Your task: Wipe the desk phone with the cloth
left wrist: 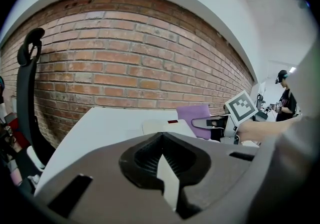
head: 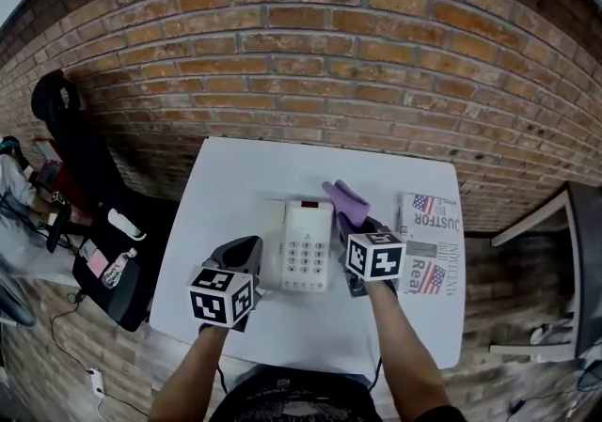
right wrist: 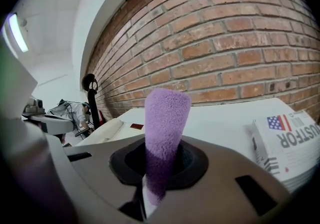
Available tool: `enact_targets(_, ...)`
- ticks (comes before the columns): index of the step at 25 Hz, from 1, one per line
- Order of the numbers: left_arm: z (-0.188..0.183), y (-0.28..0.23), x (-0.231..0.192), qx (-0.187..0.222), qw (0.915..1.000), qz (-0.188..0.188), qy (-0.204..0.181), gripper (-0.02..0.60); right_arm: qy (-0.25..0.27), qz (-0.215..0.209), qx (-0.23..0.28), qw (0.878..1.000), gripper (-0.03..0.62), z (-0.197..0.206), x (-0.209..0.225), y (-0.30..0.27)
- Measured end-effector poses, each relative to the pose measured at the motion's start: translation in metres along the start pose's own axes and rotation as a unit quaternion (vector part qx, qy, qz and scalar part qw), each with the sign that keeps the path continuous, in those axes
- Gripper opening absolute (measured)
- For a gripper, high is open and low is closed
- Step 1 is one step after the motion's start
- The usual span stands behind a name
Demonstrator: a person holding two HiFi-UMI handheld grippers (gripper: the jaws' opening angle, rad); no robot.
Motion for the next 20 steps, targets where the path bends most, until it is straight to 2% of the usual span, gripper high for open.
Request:
enact_targets(8,0.003,-0.009,-0.005,-0.009,0.9999,-0.001,0.005,0.005,-0.006,-0.019,-0.010,1.000,0.046,0.007,-0.004,-0.010)
enact_targets(20,0.002,0.003,-0.012,-0.007,0.9999,0.014,0.007,0.005,-0.009,-0.012,-0.021,1.000,0.046,0.021,-0.014,0.007)
Point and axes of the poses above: the fingertips, and each gripper's own axes: y backward along the fingers, x to its right, z out of its underside, the point moved 2 cm from there along y, backward along the fingers, and after that the axes turned 5 degrees about y, right-handed, at the moved point
